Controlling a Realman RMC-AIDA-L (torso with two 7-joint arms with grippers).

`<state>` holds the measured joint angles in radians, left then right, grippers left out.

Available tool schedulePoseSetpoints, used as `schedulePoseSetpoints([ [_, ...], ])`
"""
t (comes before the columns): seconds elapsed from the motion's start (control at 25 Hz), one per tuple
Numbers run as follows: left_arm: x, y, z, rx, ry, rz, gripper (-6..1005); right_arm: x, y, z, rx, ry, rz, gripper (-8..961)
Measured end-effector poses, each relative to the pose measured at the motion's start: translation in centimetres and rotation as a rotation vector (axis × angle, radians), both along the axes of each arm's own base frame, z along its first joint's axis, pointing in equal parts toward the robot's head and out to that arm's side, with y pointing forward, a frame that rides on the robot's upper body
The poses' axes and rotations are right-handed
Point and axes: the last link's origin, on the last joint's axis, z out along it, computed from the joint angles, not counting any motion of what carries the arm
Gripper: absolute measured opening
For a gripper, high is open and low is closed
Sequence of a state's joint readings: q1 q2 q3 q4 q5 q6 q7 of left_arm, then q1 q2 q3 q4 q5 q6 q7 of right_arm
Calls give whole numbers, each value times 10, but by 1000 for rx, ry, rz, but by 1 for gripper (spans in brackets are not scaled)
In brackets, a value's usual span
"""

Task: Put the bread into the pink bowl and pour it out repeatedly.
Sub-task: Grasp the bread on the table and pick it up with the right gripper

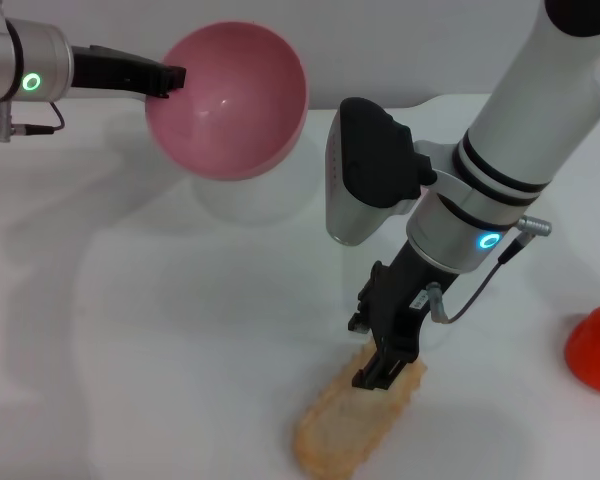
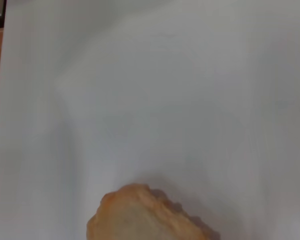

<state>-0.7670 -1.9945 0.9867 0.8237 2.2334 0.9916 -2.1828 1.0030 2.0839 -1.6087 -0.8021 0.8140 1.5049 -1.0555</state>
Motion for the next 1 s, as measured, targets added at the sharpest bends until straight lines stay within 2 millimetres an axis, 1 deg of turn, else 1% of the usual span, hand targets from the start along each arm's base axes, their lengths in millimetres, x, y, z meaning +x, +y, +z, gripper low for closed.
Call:
schedulePoseSetpoints([
  [0.36,2,-2,-5,-12,4,-5,55,7,-3,-3,-4,-3,-11,704],
  [0.72,4,-3,-10,-29,13,-14,55,9,-4,-9,4,4,9,703],
  [1.0,4,-3,-11,-31,15,-15,56,15,-5,-13,3,-15,16,703],
])
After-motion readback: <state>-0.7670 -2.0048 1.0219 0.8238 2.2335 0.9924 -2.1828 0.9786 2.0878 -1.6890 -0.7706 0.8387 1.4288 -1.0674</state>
